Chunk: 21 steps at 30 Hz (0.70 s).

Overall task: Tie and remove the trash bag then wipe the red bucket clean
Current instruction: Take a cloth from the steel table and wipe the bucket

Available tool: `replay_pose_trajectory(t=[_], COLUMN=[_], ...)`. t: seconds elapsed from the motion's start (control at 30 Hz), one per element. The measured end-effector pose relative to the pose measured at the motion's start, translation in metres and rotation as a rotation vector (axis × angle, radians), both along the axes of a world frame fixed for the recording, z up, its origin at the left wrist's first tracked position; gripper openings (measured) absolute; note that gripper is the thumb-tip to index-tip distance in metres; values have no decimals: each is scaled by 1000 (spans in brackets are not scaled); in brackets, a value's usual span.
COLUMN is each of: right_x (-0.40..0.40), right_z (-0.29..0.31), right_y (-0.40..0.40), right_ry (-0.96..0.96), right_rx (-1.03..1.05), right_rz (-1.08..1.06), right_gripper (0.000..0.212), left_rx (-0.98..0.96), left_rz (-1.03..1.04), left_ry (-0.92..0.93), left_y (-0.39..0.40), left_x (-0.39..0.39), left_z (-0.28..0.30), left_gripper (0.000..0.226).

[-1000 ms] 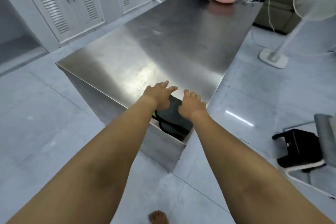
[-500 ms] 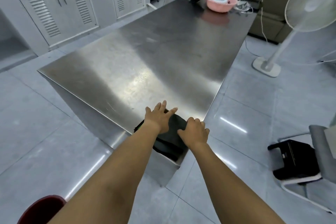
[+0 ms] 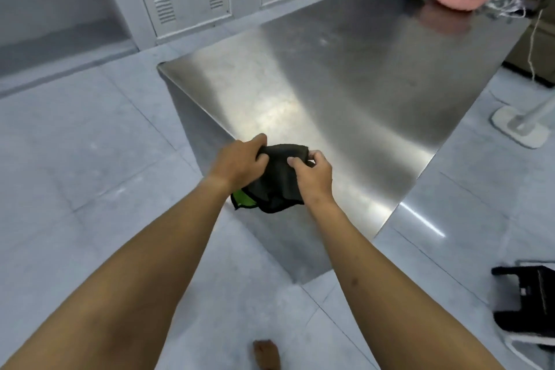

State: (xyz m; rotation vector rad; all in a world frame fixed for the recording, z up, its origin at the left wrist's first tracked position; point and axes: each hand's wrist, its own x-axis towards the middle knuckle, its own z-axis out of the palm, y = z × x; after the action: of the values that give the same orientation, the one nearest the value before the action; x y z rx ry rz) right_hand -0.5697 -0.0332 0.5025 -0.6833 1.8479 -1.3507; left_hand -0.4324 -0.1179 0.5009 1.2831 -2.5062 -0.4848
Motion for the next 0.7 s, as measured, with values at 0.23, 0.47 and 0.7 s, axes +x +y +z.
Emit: replay_pose_trajectory(t=[0.23, 0.47, 0.7], right_x=[163, 272, 277], right_z=[-81, -279, -516], right_y=[-29, -5, 13], right_ry=[-9, -428, -1295], right_rx=[99, 409, 235], right_rz=[248, 150, 7], right_gripper=[6, 36, 58], left_rx=[-60, 1, -34], left_rz=[218, 500, 453], left_ry=[-228, -39, 129], left_y=[19, 90, 110], left_x=[165, 225, 222], left_z=[-70, -259, -488], left_gripper=[17, 20, 24])
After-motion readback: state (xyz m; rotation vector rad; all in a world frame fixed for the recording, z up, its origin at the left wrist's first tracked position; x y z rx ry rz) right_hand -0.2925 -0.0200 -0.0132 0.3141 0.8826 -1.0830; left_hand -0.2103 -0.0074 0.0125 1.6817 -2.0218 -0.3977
